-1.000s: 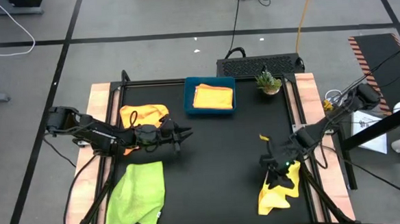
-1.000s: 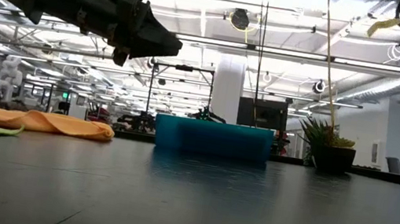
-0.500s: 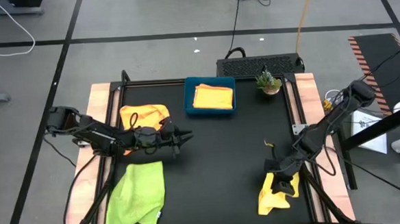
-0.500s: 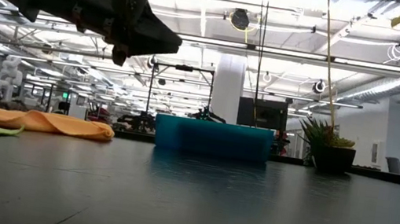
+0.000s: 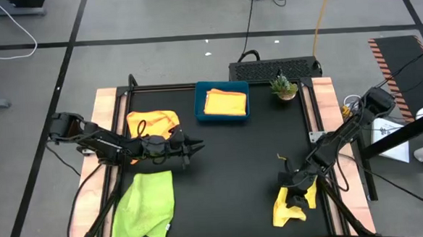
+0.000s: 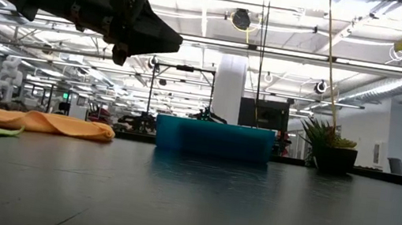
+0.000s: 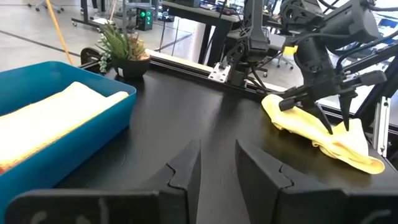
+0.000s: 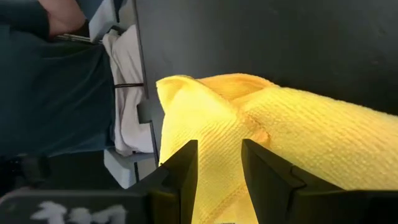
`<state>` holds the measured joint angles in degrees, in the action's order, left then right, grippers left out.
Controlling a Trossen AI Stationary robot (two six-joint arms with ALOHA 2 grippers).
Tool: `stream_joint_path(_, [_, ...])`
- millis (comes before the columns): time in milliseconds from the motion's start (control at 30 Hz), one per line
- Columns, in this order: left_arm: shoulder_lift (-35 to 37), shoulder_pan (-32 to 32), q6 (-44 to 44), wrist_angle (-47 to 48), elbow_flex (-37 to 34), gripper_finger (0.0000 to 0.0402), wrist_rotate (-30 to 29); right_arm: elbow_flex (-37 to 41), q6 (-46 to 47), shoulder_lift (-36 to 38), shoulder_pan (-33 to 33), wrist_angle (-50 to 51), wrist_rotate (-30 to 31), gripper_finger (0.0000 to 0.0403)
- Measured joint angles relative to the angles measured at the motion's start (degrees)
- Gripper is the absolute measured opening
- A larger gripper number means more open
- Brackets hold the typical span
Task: Fold microfiber towels
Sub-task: Fold the yellow microfiber cloth
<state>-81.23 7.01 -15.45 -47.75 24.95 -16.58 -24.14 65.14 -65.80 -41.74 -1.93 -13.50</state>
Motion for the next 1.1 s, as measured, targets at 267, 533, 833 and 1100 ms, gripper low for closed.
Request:
stream_joint_path(267, [0.00, 0.00, -0.29, 0.00, 0.02, 0.0099, -1.18, 0.00, -5.76, 2.20, 2.65, 1.96, 1.73, 0.0114])
stream_joint_path(533, [0.00, 0.00, -0.34, -0.02, 0.00, 0.0099, -1.33, 0.00, -6.94, 7.88, 4.90, 11.62, 2.89, 0.0114])
stream_joint_path(833, [0.00, 0.00, -0.36, -0.02, 0.00, 0.0099, -1.53, 0.00, -6.03, 13.48, 4.96, 16.39, 2.93, 0.0114])
stream_joint_path(1100, [0.00, 0.26, -1.22, 1.01, 0.00, 0.0099, -1.53, -0.02, -5.78, 6.69, 1.81, 11.69, 2.93, 0.0114])
